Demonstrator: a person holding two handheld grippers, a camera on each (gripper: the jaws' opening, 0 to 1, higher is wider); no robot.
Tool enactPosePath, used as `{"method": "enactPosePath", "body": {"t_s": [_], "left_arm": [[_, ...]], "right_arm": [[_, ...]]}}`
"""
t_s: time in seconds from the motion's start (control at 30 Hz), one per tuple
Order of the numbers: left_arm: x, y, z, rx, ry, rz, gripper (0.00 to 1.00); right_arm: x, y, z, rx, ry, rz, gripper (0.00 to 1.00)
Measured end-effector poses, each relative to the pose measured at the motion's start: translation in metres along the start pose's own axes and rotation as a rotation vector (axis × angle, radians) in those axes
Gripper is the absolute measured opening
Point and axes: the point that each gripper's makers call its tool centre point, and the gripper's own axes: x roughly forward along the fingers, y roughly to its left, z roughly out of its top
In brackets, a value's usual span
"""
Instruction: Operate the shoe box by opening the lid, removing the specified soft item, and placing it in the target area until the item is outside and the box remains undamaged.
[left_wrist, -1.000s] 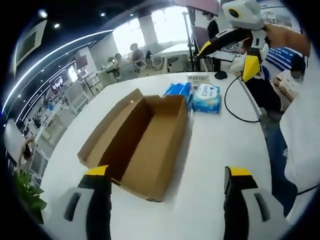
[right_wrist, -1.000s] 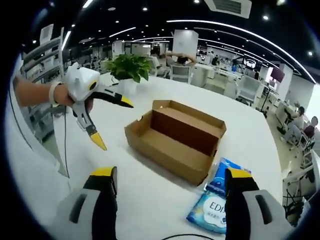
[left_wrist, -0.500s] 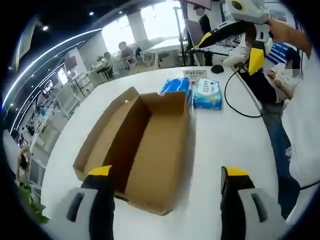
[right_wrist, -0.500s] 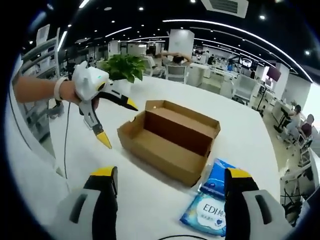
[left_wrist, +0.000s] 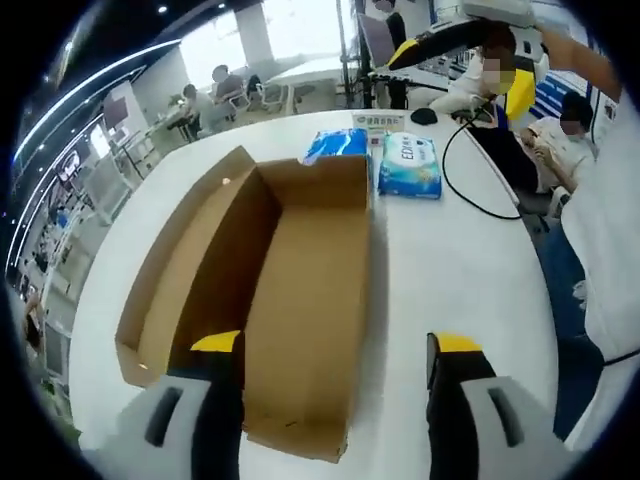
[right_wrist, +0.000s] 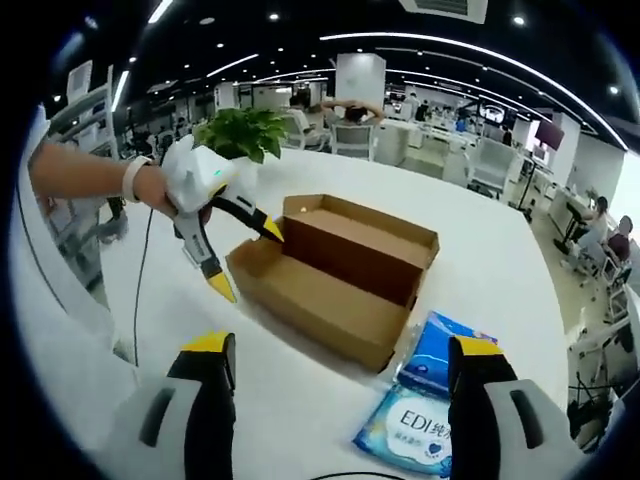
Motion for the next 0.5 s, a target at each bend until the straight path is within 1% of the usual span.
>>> {"method": "enactPosePath", "body": {"t_s": [0.07,0.17,0.23,0.33,0.5], "left_arm": [[0.004,-0.001,-0.001,-0.010,0.007,-0.019,0.70],[0.011,0.000,-0.002,-0.016,0.021,-0.018,0.71],[0.013,-0.003,-0.002,-0.041,0.033,-0.037,0.70],[0.017,-0.005,-0.005,-0.017,0.053,-0.047,0.68],[0.022,-0.004,-0.005,-0.022,0.063,-0.062,0.59]], "right_arm": [[-0.001,-0.004,0.002,0.002,-0.001,-0.002,0.89],[-0.003,-0.007,0.006,0.007,-0.012,-0.010,0.89],[-0.005,-0.010,0.009,0.006,-0.037,-0.026,0.88],[-0.004,-0.009,0.004,0.028,-0.027,-0.019,0.88],[-0.002,-0.006,0.000,0.032,-0.015,-0.012,0.88]]}}
